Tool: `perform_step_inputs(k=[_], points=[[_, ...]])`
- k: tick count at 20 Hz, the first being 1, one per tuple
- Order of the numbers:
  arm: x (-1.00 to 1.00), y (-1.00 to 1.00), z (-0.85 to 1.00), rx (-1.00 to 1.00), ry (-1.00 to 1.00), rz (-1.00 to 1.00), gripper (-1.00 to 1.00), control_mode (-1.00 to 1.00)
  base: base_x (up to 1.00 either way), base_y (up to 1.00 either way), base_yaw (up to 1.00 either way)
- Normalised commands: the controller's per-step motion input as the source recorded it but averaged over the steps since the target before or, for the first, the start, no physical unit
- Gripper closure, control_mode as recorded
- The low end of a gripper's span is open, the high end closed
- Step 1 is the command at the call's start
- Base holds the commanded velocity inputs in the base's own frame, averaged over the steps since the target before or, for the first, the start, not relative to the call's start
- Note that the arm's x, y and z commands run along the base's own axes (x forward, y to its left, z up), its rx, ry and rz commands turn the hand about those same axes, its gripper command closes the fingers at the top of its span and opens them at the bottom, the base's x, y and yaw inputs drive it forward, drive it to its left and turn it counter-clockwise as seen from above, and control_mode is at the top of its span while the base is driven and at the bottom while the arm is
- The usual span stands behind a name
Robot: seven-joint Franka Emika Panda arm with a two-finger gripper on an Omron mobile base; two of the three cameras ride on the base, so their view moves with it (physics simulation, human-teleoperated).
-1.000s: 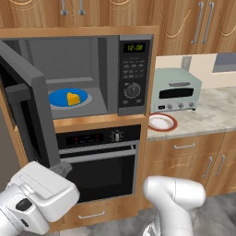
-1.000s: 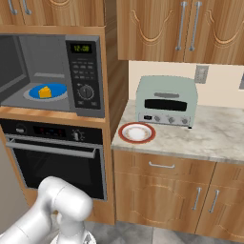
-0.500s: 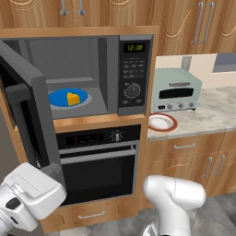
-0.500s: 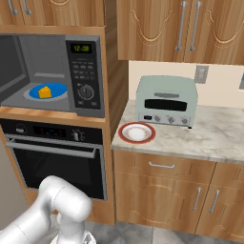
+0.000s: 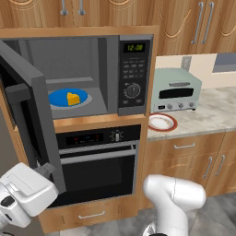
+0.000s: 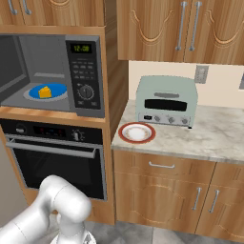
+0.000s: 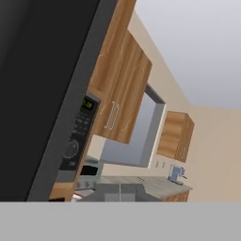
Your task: Pick the cheese from the counter and place it in the microwave. Then turn on the microwave.
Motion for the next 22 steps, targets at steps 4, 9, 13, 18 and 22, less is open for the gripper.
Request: perform_step_inputs(k=[4, 9, 13, 18, 22], points=[[0.17, 0.21, -0.17, 0.0, 0.0, 0.0, 1.0, -1.0, 0.0, 0.0, 0.0], [0.13, 0.22, -0.16, 0.0, 0.0, 0.0, 1.0, -1.0, 0.0, 0.0, 0.0], [0.18, 0.21, -0.17, 0.0, 0.0, 0.0, 1.0, -1.0, 0.0, 0.0, 0.0], [0.21, 0.24, -0.16, 0.0, 0.0, 0.0, 1.0, -1.0, 0.0, 0.0, 0.0], [0.19, 0.23, -0.13, 0.0, 0.0, 0.0, 1.0, -1.0, 0.0, 0.0, 0.0]])
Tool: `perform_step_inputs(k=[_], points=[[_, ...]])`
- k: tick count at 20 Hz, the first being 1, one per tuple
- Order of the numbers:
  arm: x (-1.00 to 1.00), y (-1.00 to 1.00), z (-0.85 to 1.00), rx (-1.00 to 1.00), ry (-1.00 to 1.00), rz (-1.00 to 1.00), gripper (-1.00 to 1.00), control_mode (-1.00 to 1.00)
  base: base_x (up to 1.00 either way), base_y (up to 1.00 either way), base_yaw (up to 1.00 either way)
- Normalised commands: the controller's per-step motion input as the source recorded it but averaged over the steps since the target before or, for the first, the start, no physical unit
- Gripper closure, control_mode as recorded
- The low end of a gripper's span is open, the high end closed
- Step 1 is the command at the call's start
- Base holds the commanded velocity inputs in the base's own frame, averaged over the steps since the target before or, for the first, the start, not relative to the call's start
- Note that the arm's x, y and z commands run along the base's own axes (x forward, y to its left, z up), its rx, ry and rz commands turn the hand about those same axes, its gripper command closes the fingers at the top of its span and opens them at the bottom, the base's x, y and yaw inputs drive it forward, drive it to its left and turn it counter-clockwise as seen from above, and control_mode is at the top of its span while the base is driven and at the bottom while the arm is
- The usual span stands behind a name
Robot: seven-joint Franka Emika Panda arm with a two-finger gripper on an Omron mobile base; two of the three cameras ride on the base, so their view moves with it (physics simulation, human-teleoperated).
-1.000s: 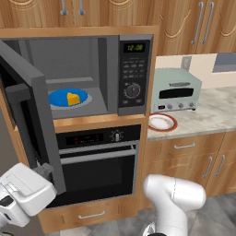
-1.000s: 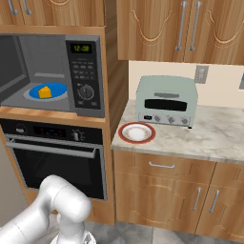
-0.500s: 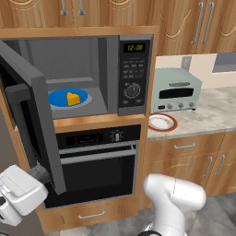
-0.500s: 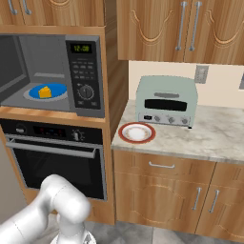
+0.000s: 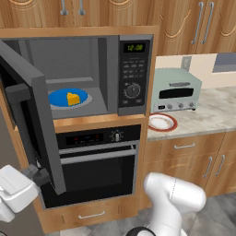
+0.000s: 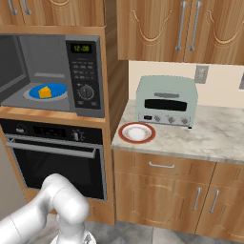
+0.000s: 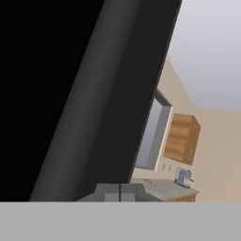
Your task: Pick the cheese from the counter and place it in the microwave. Then turn on the microwave.
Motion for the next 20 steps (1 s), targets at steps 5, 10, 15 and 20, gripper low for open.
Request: perform_step_inputs(k=[5, 10, 15, 20], points=[[0.18, 0.21, -0.13, 0.0, 0.0, 0.0, 1.0, -1.0, 0.0, 0.0, 0.0], [0.2, 0.19, -0.13, 0.0, 0.0, 0.0, 1.0, -1.0, 0.0, 0.0, 0.0], [0.23, 0.22, -0.17, 0.0, 0.0, 0.0, 1.0, -1.0, 0.0, 0.0, 0.0], [0.26, 0.16, -0.15, 0.0, 0.0, -0.02, 1.0, -1.0, 0.0, 0.0, 0.0]])
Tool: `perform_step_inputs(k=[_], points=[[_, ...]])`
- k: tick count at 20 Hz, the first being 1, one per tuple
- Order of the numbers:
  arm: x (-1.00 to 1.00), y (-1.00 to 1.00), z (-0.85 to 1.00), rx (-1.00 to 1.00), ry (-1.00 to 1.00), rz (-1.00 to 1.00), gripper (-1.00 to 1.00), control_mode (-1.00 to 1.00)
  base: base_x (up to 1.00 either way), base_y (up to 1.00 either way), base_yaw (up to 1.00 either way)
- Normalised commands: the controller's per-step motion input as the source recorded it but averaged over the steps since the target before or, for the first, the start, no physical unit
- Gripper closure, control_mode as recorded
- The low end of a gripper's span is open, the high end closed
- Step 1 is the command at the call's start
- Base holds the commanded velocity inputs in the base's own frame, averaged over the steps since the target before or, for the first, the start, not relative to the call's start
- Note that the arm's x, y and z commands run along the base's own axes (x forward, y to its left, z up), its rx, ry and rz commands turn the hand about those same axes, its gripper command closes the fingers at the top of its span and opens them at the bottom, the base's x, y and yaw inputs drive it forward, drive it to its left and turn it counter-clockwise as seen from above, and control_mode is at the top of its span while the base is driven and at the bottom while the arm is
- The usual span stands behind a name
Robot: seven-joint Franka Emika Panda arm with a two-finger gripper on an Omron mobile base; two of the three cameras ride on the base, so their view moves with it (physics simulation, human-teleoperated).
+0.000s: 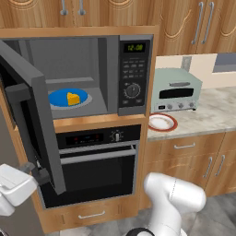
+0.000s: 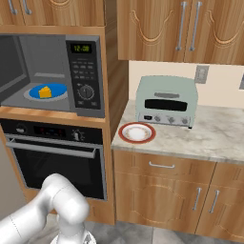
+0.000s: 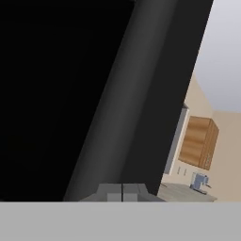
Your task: Pick the cheese from the counter and place it in the microwave. Then turn on the microwave.
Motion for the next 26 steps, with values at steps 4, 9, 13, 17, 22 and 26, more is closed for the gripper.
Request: perform_step_inputs(k=[4, 9, 13, 17, 22, 26], points=[[0.36, 0.1, -0.13, 0.0, 0.0, -0.03, 1.0, -1.0, 0.0, 0.0, 0.0], [0.32, -0.01, -0.12, 0.0, -0.01, -0.05, 1.0, -1.0, 0.0, 0.0, 0.0], [0.28, -0.19, -0.02, 0.0, -0.03, -0.07, 1.0, -1.0, 0.0, 0.0, 0.0], [0.29, -0.2, 0.0, 0.01, -0.02, -0.07, 1.0, -1.0, 0.0, 0.0, 0.0], [0.38, -0.15, 0.0, 0.01, -0.03, -0.04, 1.0, -1.0, 0.0, 0.0, 0.0], [0.51, -0.12, 0.0, 0.01, -0.03, 0.0, 1.0, -1.0, 0.0, 0.0, 0.0]])
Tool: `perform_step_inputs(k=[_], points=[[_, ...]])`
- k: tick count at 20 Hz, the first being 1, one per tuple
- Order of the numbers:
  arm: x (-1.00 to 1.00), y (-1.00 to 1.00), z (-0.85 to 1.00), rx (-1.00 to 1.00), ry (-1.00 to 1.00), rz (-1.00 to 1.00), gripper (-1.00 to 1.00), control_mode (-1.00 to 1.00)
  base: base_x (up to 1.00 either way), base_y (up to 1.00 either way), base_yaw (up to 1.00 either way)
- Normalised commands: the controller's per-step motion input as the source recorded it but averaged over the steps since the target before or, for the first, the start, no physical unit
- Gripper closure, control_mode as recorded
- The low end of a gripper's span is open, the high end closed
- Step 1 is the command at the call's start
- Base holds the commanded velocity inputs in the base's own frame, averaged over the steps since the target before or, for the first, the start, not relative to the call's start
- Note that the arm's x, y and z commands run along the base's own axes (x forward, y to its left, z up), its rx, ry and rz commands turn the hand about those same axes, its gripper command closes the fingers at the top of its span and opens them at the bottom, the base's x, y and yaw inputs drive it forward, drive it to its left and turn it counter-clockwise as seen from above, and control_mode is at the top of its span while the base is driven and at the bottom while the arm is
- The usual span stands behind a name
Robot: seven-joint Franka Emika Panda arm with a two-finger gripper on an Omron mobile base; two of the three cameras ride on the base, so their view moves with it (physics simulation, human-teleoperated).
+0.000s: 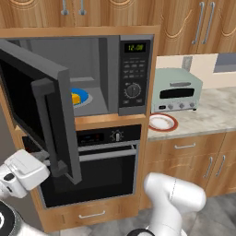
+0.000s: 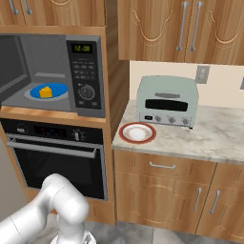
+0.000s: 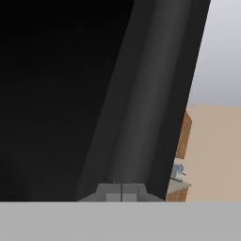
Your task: Pick the cheese from the counter and place it in the microwave. Then turn on the microwave.
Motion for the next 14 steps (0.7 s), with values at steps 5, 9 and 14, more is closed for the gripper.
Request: perform_step_inputs(k=[5, 9, 14], points=[[0.55, -0.14, -0.01, 0.0, 0.0, 0.01, 1.0, -1.0, 0.0, 0.0, 0.0], [0.33, -0.21, 0.0, 0.01, -0.02, 0.0, 1.0, -1.0, 0.0, 0.0, 0.0], [0.38, -0.31, 0.0, 0.03, 0.0, 0.0, 1.0, -1.0, 0.0, 0.0, 0.0]])
